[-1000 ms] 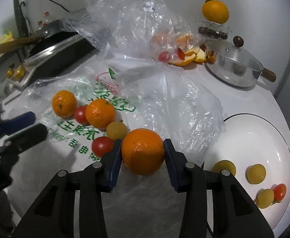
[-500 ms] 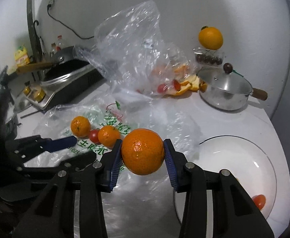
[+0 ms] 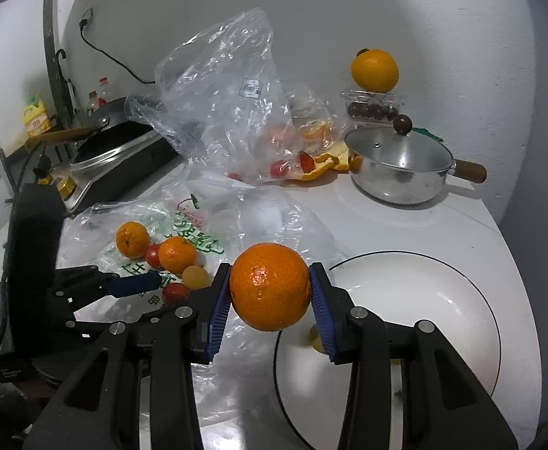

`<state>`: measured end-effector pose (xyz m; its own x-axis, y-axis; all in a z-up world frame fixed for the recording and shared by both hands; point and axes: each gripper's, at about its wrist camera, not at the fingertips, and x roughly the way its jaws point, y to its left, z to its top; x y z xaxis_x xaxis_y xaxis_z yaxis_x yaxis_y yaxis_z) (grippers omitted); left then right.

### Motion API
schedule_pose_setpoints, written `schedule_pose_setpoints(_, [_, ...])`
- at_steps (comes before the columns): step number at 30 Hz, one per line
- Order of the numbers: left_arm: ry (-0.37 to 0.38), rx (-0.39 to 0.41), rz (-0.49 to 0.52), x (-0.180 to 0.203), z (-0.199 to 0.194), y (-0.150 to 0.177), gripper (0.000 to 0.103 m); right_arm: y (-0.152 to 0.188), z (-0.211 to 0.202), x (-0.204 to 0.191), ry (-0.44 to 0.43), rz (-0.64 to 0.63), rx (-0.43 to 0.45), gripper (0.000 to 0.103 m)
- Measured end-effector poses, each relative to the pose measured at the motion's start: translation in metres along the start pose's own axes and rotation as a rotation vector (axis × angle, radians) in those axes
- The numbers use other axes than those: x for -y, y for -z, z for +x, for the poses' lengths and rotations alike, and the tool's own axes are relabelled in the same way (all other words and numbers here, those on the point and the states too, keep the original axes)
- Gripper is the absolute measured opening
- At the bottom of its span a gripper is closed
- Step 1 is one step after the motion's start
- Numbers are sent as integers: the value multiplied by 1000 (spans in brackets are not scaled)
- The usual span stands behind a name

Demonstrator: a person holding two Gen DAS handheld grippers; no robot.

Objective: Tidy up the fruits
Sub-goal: 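Grasp a mandarin orange with the right gripper while the left grasps a red cherry tomato, then carry the orange and the cherry tomato over the white plate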

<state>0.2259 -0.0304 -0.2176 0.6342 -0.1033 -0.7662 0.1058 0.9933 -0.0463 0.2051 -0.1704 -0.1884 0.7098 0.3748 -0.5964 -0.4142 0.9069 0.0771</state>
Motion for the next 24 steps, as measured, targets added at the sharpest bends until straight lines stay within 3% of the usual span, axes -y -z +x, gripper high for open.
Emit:
schedule_pose_setpoints(6, [21,-7,11,1,-2,1,30,1,-4,0,3,0,4,43])
schedule_pose_setpoints(24, [88,84,10,8,-54,5,30,5,-38,-9,42,-9,36,43])
